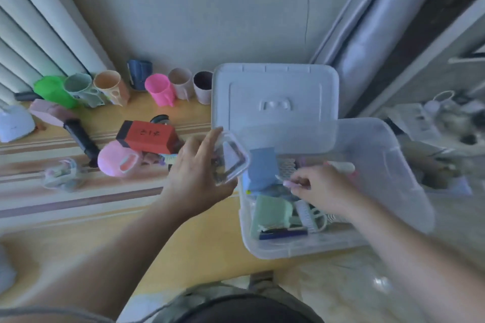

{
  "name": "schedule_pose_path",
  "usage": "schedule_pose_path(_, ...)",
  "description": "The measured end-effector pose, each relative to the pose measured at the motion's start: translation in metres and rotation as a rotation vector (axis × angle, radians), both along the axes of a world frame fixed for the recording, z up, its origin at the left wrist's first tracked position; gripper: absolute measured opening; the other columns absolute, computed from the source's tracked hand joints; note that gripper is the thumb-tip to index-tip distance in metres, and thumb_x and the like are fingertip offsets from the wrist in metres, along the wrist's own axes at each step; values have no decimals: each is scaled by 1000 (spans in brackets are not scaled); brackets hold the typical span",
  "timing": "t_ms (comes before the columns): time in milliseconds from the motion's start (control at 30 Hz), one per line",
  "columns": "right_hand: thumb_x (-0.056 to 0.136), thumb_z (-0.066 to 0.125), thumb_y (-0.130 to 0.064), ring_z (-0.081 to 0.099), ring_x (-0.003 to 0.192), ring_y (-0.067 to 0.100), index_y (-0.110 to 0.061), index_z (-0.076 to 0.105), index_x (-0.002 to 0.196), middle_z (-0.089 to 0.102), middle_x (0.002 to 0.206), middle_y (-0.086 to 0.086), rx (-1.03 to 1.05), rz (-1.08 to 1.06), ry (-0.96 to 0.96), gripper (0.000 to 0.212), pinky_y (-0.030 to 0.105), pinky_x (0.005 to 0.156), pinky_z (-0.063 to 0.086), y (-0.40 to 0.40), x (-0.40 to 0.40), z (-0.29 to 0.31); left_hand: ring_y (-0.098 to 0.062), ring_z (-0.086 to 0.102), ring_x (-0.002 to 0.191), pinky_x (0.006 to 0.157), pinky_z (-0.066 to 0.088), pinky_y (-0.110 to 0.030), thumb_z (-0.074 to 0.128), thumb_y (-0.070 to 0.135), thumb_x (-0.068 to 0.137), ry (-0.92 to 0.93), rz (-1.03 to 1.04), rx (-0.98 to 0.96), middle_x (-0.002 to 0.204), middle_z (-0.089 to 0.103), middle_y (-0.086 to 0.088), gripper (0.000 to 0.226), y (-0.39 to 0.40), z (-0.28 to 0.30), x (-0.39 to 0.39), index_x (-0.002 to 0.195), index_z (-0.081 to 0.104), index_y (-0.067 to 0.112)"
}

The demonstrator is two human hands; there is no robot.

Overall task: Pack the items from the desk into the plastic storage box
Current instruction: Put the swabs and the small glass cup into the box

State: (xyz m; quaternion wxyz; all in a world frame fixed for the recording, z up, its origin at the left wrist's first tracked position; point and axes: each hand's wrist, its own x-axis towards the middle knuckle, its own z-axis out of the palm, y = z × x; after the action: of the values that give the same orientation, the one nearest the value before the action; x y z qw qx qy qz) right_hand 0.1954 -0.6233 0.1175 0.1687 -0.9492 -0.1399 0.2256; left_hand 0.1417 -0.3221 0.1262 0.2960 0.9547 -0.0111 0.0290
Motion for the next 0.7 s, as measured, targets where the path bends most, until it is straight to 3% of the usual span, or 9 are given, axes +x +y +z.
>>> schedule_pose_path(100, 97, 67, -43, 58, 73, 10, -28, 73, 91, 63, 73, -14, -150, 149, 168, 17, 33, 69, 47, -36, -18, -38, -23, 55, 111, 90, 50, -37, 80, 64, 63, 3, -146, 31, 130, 48, 0, 115, -57, 2, 5, 159, 25, 32)
schedule_pose_path(167, 96, 70, -41, 63, 81, 10, -27, 76, 99, 72, 88, -11, -116, 196, 261, 16, 32, 71, 49, -43, -28, -49, -25, 57, 112, 89, 50, -37, 77, 71, 62, 22, -208, 72, 132, 49, -1, 117, -90, -2, 4, 159, 25, 31)
schedule_pose_path(233, 94, 72, -50, 67, 91, 14, -26, 77, 108, 75, 102, -6, -65, 192, 307, 29, 34, 81, 54, -37, -28, -53, -27, 57, 114, 90, 50, -38, 77, 71, 64, 80, -234, 107, 134, 48, -1, 116, -104, -9, 1, 160, 23, 32)
schedule_pose_path(300, 90, 74, -55, 67, 99, 20, -26, 72, 116, 73, 110, -4, -25, 164, 288, 40, 37, 89, 55, -41, -24, -54, -29, 55, 116, 94, 48, -39, 76, 64, 68, 123, -252, 189, 136, 47, -2, 112, -117, -16, -3, 160, 21, 32)
schedule_pose_path(400, 89, 77, -43, 61, 118, 23, -29, 63, 136, 65, 132, -1, 45, 118, 197, 51, 32, 96, 49, -61, -13, -44, -29, 51, 121, 103, 44, -42, 70, 56, 72, 211, -273, 336, 141, 43, 1, 105, -129, -22, -6, 159, 14, 37)
schedule_pose_path(467, 87, 79, -41, 49, 139, 21, -32, 41, 157, 48, 156, 1, 87, 98, 153, 81, 30, 107, 41, -72, -11, -29, -27, 47, 125, 104, 42, -44, 69, 56, 73, 263, -282, 412, 145, 40, 3, 104, -136, -28, -6, 159, 12, 38)
schedule_pose_path(567, 81, 83, -47, 27, 154, 19, -29, 16, 166, 24, 170, -5, 82, 215, 98, 110, 34, 123, 27, -75, -15, -21, -27, 45, 128, 107, 42, -41, 72, 51, 72, 311, -304, 397, 145, 43, 2, 103, -150, -39, -6, 157, 18, 30)
schedule_pose_path(633, 79, 83, -48, 29, 152, 20, -29, 15, 166, 21, 169, -8, 81, 292, 58, 112, 41, 122, 34, -70, -21, -30, -26, 46, 128, 107, 41, -38, 75, 49, 71, 319, -314, 325, 142, 47, 1, 99, -159, -47, -6, 154, 25, 27)
schedule_pose_path(700, 77, 82, -42, 39, 143, 21, -31, 22, 162, 29, 160, -11, 81, 294, 17, 104, 43, 107, 49, -67, -24, -40, -25, 47, 128, 108, 40, -34, 77, 50, 70, 301, -308, 263, 139, 50, 2, 96, -167, -53, -5, 150, 30, 26)
